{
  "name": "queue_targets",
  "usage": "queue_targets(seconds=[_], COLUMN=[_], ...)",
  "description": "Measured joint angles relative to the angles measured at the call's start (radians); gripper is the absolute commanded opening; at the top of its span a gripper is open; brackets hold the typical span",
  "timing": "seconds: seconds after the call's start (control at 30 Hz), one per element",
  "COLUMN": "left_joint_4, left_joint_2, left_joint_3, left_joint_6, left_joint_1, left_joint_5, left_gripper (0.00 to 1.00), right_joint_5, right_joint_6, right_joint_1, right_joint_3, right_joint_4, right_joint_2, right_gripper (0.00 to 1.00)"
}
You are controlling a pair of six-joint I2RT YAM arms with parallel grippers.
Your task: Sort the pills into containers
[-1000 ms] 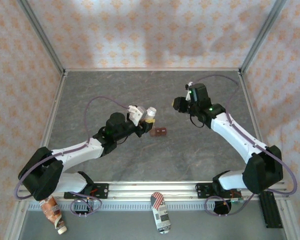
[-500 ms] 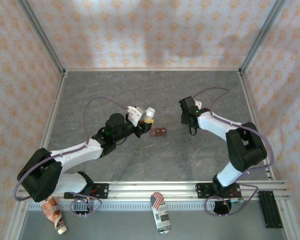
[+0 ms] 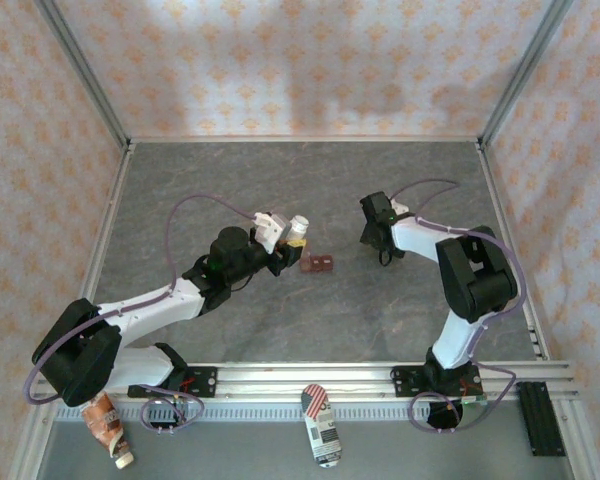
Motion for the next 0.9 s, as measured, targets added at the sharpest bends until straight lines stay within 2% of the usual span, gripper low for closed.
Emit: queue_targets(seconds=[0.2, 0.47, 0.9], left_joint_4=[-0.027, -0.118, -0.268], left_joint_2=[0.0, 0.0, 0.009], left_joint_3=[0.0, 0.001, 0.034], left_joint_6=[0.005, 0.006, -0.006], left_joint_1=[0.0, 0.0, 0.0], left_joint_5=[0.0, 0.0, 0.0], left_gripper=[0.0, 0.0, 0.0], right_joint_5=[-0.043, -0.167, -0.365], right_joint_6=[-0.001, -0.031, -0.066], right_joint_1=[-0.003, -0.005, 0.033], right_joint_3=[-0.013, -0.013, -0.031], right_joint_4=[-0.008, -0.012, 0.007], right_joint_2=[-0.102, -0.277, -0.285], right_gripper=[0.77, 0.77, 0.74])
